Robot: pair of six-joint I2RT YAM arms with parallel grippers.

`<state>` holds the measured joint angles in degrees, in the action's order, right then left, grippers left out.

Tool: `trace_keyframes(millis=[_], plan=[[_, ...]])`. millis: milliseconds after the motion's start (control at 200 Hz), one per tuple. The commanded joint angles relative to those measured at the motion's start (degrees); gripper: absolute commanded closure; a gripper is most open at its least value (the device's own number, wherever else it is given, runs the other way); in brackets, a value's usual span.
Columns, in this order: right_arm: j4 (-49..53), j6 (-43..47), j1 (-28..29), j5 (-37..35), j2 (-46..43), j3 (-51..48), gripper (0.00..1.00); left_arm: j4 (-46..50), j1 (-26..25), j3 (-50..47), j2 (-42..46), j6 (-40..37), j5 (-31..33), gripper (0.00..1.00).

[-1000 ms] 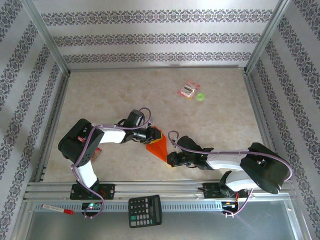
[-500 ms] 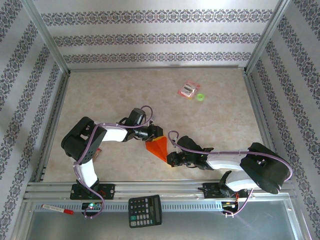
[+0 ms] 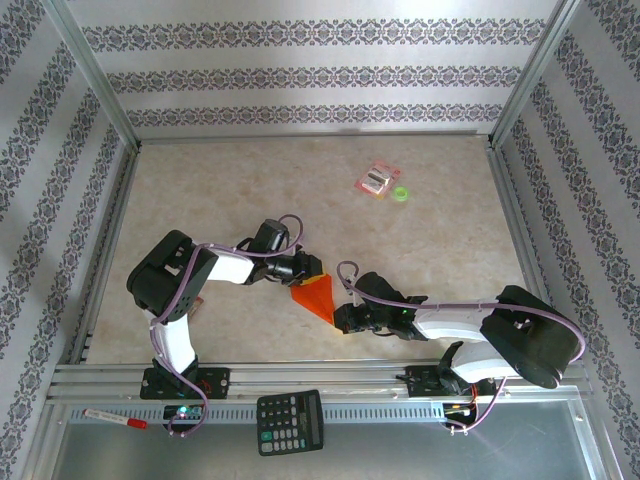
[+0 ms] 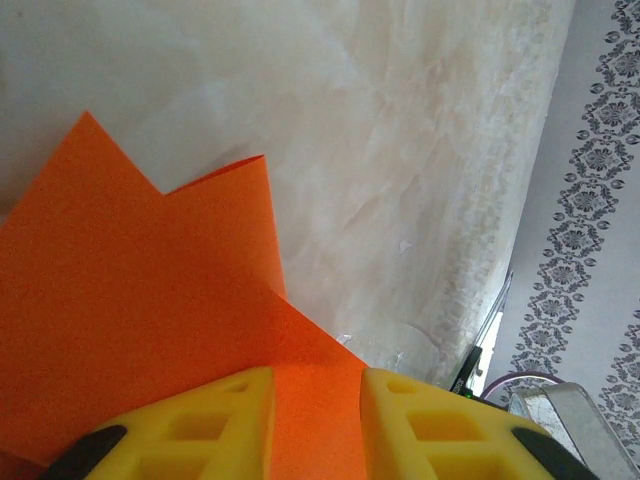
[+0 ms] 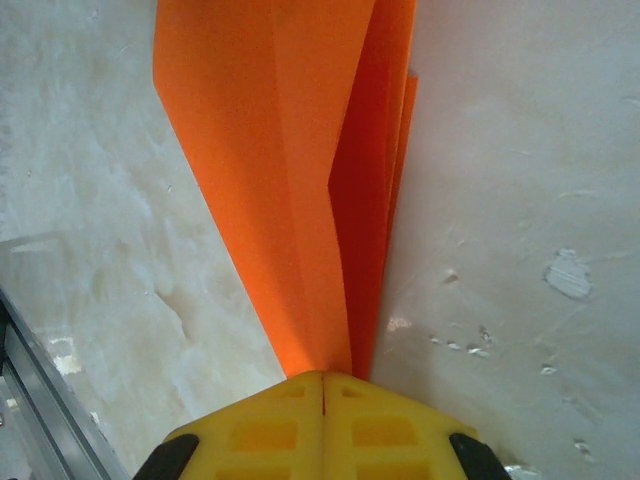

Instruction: Fold a paper plane with a square sheet of paper (pick it up from the middle)

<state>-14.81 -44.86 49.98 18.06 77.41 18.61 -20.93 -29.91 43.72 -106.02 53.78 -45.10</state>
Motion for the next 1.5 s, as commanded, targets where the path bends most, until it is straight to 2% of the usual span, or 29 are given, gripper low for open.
trace_keyframes(millis=[0,445,749,1159,1494], plan=[[7.00,-0.40,-0.23,-1.82,0.61,-2.07,0.98,1.41,1.07,-1.97,-0.32,-2.30,1.86,0.71],[8.26,-0.74,-0.12,1.42,-6.36,0.72,0.93,1.77,1.42,-2.49,-2.98,-3.94,2.39,0.71],[9.43,1.24,1.23,0.34,-9.99,4.09,0.92,2.16,1.38,-2.23,-3.05,-3.91,2.43,0.71],[11.21,3.88,0.89,0.61,1.43,9.34,0.94,3.03,1.42,-1.81,-2.79,-4.22,2.39,0.71],[10.86,4.51,-0.47,1.40,3.88,9.43,0.96,4.07,1.43,-1.23,-2.39,-4.65,2.28,0.71]])
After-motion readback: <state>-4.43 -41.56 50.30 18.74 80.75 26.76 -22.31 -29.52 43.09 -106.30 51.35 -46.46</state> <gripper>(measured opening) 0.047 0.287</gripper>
